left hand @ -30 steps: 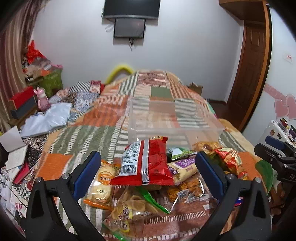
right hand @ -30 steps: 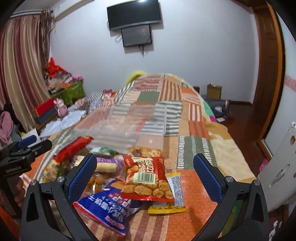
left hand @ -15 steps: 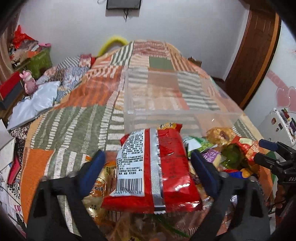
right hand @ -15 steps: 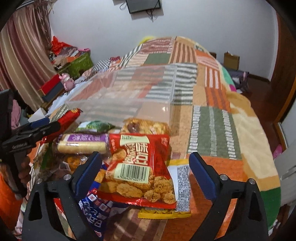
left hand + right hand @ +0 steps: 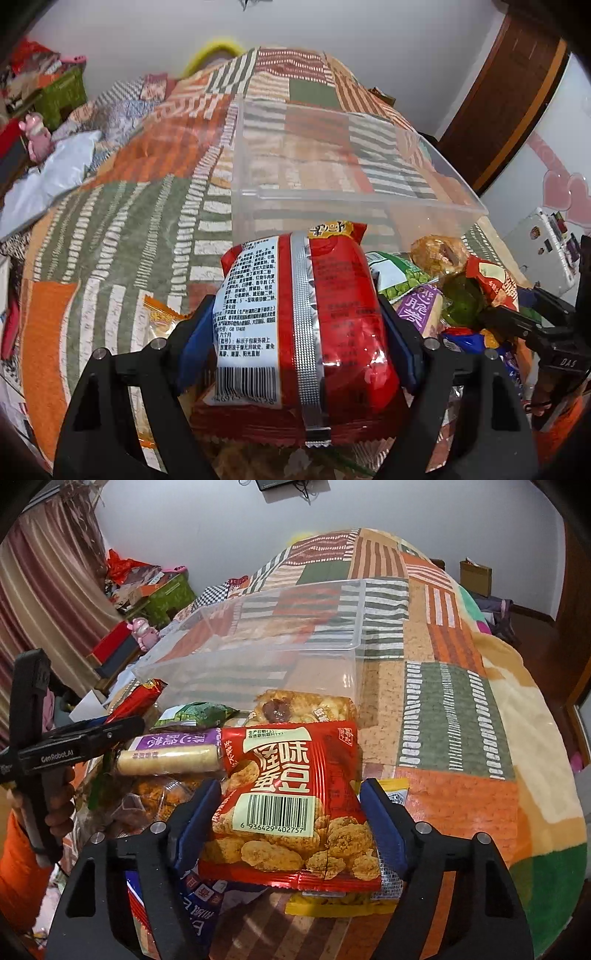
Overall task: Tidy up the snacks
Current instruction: 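Grasp the red silver-striped chip bag with the left tool while the right tool grasps the red broad-bean bag, then lift both red bags and carry them over the clear plastic box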
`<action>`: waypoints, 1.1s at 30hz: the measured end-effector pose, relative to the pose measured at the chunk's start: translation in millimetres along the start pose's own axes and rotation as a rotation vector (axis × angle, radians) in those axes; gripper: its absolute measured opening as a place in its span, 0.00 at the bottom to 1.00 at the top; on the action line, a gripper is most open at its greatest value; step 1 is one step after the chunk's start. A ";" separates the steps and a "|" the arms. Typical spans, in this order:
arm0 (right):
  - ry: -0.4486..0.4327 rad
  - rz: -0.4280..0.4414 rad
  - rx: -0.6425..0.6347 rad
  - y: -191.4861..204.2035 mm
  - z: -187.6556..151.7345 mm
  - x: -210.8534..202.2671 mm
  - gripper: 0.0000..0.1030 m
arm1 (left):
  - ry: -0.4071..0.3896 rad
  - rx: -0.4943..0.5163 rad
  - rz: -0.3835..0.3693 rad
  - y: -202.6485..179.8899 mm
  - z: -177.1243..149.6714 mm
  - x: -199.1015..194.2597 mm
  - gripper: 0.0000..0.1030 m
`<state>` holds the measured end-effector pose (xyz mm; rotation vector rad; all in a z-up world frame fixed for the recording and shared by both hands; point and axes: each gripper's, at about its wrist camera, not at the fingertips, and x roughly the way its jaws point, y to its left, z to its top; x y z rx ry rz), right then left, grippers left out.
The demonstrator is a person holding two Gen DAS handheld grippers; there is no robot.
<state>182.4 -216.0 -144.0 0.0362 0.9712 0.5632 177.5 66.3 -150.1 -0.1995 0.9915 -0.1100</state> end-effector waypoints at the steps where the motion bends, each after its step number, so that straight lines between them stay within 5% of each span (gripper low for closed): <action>1: -0.003 -0.001 -0.002 0.4 -0.4 -0.6 0.71 | 0.001 -0.002 0.001 0.5 0.1 0.2 0.76; 7: -0.027 -0.012 -0.020 3.2 0.8 -6.0 0.59 | -0.024 0.026 0.032 -4.3 -4.7 -6.4 0.65; 22: -0.094 0.017 -0.036 13.2 13.9 -27.1 0.55 | -0.191 0.064 0.049 -18.2 -4.5 -62.6 0.64; 25: -0.099 0.011 -0.055 16.4 18.3 -26.2 0.47 | -0.219 0.066 0.045 -22.1 0.6 -69.2 0.64; 31: -0.013 0.003 -0.060 12.7 12.5 -7.4 0.47 | -0.233 0.082 0.039 -28.1 -1.3 -72.7 0.64; 33: -0.002 -0.005 -0.067 11.6 7.5 -6.4 0.56 | -0.225 0.082 0.033 -28.7 -3.7 -71.5 0.64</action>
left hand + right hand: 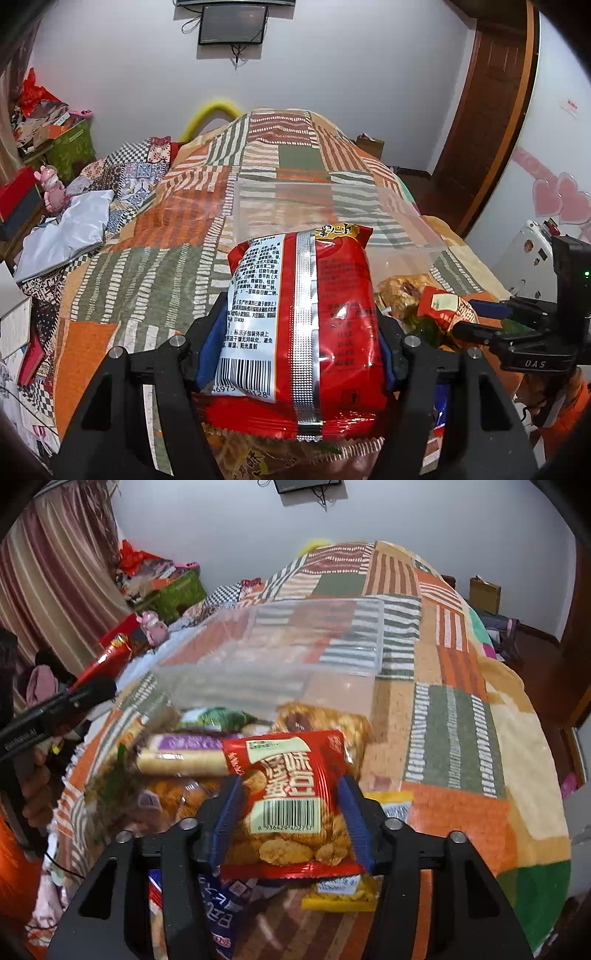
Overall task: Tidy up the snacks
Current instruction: 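Lift both red bags and carry them over the clear plastic box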
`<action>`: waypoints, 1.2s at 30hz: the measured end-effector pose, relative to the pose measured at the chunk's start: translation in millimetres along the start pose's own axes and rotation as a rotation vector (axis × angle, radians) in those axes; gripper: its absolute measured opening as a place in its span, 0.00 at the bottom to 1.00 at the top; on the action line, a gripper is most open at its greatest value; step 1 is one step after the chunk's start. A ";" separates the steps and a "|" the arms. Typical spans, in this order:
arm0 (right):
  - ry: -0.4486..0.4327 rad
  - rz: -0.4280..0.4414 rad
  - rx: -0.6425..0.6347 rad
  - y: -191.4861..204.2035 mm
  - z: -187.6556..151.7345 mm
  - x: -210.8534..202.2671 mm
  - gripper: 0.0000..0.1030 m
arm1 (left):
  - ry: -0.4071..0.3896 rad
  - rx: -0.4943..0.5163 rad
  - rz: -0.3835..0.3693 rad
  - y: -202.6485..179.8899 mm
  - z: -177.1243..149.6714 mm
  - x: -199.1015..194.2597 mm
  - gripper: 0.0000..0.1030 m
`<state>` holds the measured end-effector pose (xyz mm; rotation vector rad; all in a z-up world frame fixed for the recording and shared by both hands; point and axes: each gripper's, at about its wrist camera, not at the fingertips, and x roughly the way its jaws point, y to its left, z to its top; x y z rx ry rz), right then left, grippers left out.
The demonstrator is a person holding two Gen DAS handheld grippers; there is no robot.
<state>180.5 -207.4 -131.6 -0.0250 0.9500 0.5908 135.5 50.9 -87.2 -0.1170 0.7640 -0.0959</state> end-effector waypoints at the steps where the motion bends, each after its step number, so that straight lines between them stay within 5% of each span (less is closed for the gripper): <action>1: 0.002 0.001 0.000 -0.3 -1.3 0.0 0.59 | 0.004 0.000 -0.002 -0.4 -0.9 0.7 0.64; 8: 0.032 -0.015 -0.024 1.8 -3.4 11.8 0.66 | 0.005 -0.001 0.007 -1.0 -6.3 1.7 0.64; 19: -0.027 -0.015 -0.061 13.8 1.7 -5.0 0.53 | -0.032 -0.015 0.018 2.1 0.6 -5.1 0.64; 36: -0.210 -0.006 -0.026 10.2 85.2 -23.8 0.53 | -0.108 -0.007 0.045 -11.9 66.6 13.0 0.64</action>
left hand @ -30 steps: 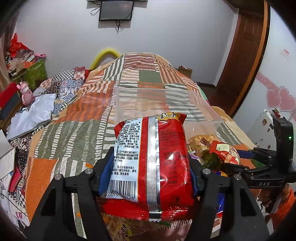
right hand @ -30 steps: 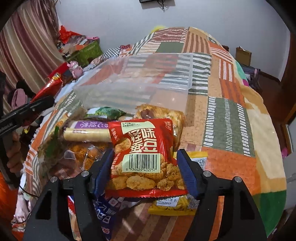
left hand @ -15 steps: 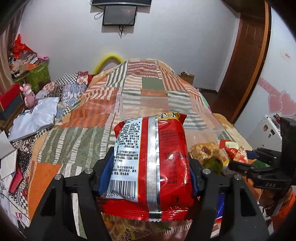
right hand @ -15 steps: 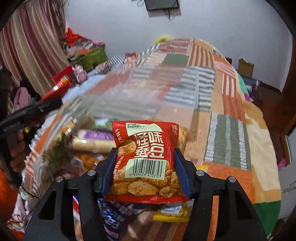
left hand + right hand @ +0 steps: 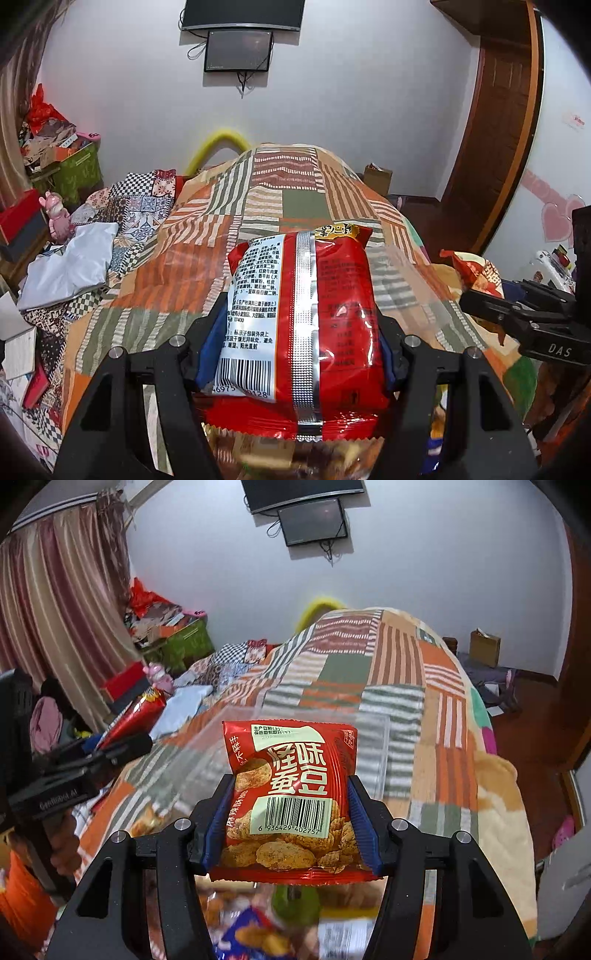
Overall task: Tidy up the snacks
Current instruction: 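Lift both red bags and carry them over the clear plastic box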
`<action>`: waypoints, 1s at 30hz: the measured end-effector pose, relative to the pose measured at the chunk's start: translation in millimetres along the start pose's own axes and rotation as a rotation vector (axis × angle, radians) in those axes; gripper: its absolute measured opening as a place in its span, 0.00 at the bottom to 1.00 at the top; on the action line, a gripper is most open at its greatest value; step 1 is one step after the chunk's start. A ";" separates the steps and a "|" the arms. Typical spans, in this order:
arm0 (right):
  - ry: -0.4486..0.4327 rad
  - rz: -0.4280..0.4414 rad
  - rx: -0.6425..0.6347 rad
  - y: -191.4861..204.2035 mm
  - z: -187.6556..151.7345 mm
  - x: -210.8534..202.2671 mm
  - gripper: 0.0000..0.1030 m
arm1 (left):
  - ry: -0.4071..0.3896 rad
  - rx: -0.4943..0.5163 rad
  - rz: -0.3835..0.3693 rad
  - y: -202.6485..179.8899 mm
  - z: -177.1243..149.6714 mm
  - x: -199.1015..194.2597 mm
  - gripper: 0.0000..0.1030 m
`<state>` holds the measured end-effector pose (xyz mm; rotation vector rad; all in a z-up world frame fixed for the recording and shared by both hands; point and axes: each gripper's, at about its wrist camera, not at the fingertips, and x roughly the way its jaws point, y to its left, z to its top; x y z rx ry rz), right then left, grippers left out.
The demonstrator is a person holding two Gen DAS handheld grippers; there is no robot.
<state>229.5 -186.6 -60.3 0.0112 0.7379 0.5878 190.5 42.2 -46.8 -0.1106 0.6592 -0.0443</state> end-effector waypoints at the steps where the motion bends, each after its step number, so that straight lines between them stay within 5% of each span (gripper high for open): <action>1: 0.000 -0.003 0.001 -0.9 3.0 3.2 0.53 | 0.004 -0.001 0.001 -0.7 3.4 4.5 0.64; 11: 0.036 -0.040 0.020 -14.2 26.2 47.5 0.53 | 0.069 0.028 0.029 -11.1 24.9 58.9 0.64; 30: 0.213 -0.064 -0.019 -17.1 16.6 110.9 0.53 | 0.295 0.051 0.020 -11.4 15.1 146.4 0.64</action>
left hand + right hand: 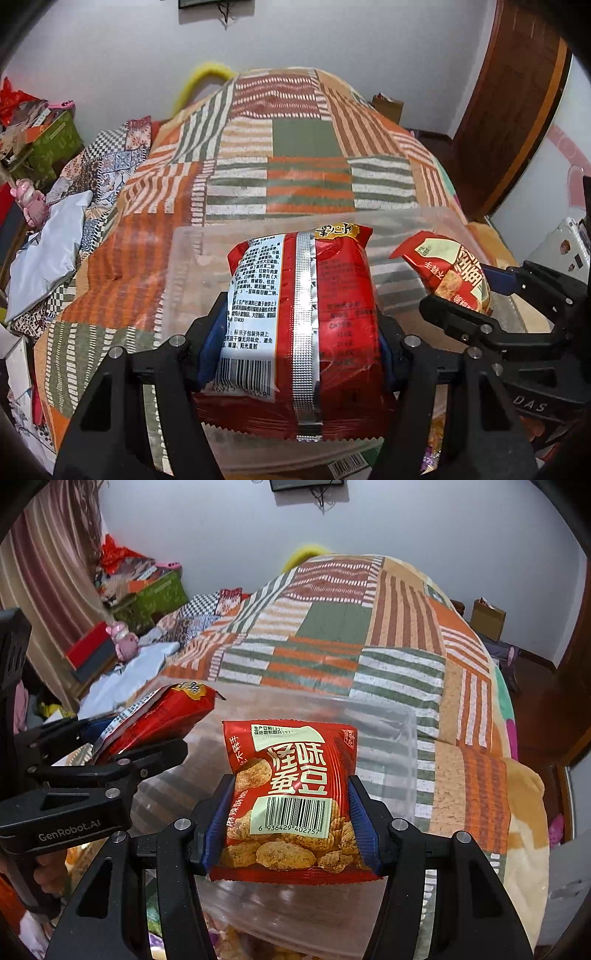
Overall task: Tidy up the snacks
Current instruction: 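Open both tools to drop the red bags into the box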
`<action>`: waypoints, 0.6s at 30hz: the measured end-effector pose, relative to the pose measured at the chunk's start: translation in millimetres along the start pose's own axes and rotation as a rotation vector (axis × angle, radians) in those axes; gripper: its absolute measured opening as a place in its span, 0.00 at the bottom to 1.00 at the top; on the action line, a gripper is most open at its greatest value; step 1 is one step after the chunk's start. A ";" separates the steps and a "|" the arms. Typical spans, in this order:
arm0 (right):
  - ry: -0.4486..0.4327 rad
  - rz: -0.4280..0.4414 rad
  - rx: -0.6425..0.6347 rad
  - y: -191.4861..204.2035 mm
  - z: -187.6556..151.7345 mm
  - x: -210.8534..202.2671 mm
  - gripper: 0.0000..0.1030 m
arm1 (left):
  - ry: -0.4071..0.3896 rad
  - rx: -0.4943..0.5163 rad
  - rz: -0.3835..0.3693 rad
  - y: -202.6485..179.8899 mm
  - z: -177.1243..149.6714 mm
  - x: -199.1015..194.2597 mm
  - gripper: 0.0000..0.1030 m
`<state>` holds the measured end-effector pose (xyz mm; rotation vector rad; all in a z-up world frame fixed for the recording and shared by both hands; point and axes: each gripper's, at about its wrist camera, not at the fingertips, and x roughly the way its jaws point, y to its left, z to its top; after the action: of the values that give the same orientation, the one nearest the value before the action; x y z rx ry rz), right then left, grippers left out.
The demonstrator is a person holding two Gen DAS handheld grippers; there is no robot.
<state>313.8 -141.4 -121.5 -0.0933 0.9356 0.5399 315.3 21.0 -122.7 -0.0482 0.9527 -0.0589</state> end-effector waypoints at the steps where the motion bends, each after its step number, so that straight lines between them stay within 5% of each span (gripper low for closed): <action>1: 0.007 0.001 -0.001 -0.2 -0.7 1.3 0.53 | 0.011 0.002 0.000 -0.8 -0.3 3.4 0.64; 6: 0.042 -0.001 -0.016 1.8 -3.3 11.0 0.54 | 0.086 -0.001 0.001 -1.3 -4.1 19.9 0.64; 18: 0.026 -0.033 -0.040 5.0 -5.9 6.0 0.55 | 0.104 0.027 0.023 -6.5 -11.8 20.4 0.66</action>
<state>309.9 -136.5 -128.9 -0.1519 0.9469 0.5278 317.3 12.9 -145.6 -0.0098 1.0557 -0.0536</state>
